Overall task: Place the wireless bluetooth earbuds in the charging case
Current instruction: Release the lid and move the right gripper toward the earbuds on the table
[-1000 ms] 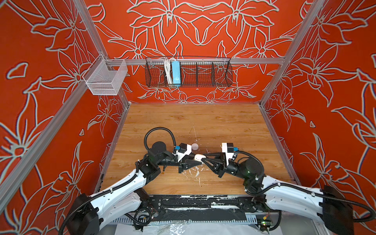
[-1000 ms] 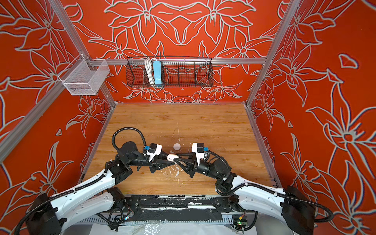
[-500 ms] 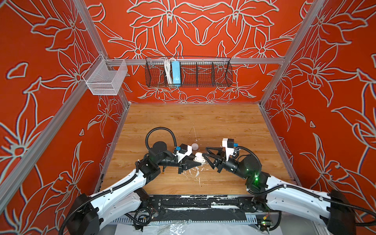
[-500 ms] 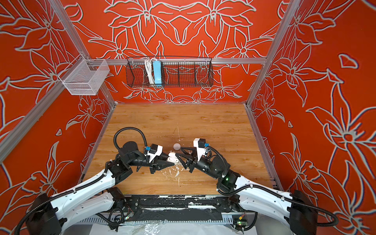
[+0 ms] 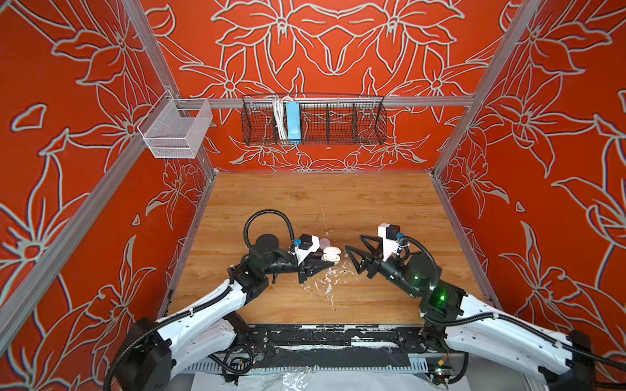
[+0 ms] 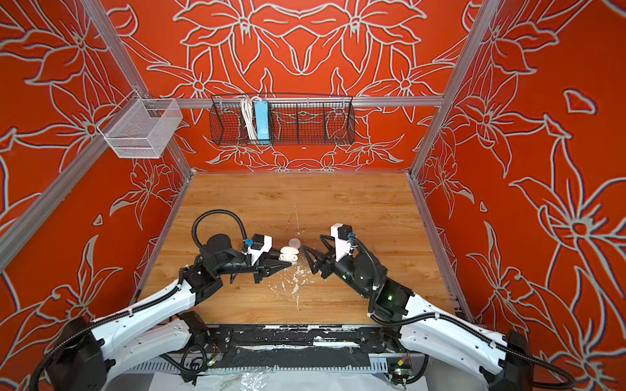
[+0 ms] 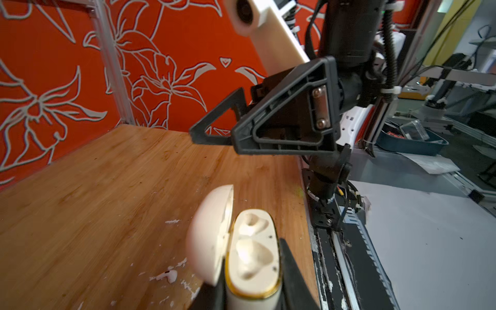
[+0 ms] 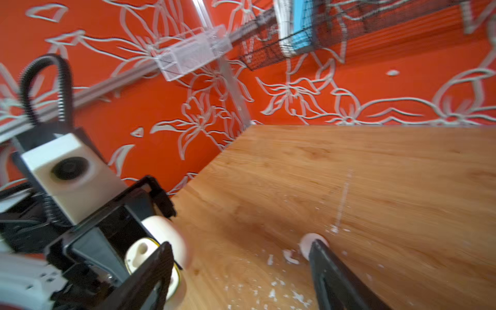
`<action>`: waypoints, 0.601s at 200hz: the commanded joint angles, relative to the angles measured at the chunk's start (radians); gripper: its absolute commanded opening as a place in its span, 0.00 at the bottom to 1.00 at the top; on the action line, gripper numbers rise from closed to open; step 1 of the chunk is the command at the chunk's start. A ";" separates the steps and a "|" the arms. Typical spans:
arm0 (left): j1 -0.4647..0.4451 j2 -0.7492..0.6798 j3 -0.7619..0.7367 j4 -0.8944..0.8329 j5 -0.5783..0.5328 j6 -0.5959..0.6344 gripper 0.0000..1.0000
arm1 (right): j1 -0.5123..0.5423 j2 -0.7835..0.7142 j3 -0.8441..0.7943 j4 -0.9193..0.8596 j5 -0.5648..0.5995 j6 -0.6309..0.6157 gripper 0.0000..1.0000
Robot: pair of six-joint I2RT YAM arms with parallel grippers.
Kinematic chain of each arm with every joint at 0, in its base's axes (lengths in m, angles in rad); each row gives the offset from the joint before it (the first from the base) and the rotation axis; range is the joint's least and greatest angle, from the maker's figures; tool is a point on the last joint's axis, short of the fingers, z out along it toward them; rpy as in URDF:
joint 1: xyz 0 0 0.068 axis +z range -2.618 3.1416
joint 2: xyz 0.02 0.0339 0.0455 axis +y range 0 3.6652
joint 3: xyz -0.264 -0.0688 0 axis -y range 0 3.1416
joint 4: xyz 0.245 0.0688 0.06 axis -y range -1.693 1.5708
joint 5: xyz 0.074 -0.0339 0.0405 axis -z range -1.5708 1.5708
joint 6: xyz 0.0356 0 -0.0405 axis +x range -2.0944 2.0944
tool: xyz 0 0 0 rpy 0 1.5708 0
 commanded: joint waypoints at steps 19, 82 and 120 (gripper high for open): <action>0.096 0.078 -0.050 0.147 -0.021 -0.090 0.00 | -0.059 0.109 0.102 -0.352 0.341 0.070 0.78; 0.145 0.091 -0.144 0.288 -0.078 -0.080 0.00 | -0.096 0.504 0.274 -0.438 0.058 0.082 0.66; 0.140 0.033 -0.150 0.252 -0.072 -0.050 0.00 | -0.095 0.591 0.264 -0.476 0.027 0.028 0.62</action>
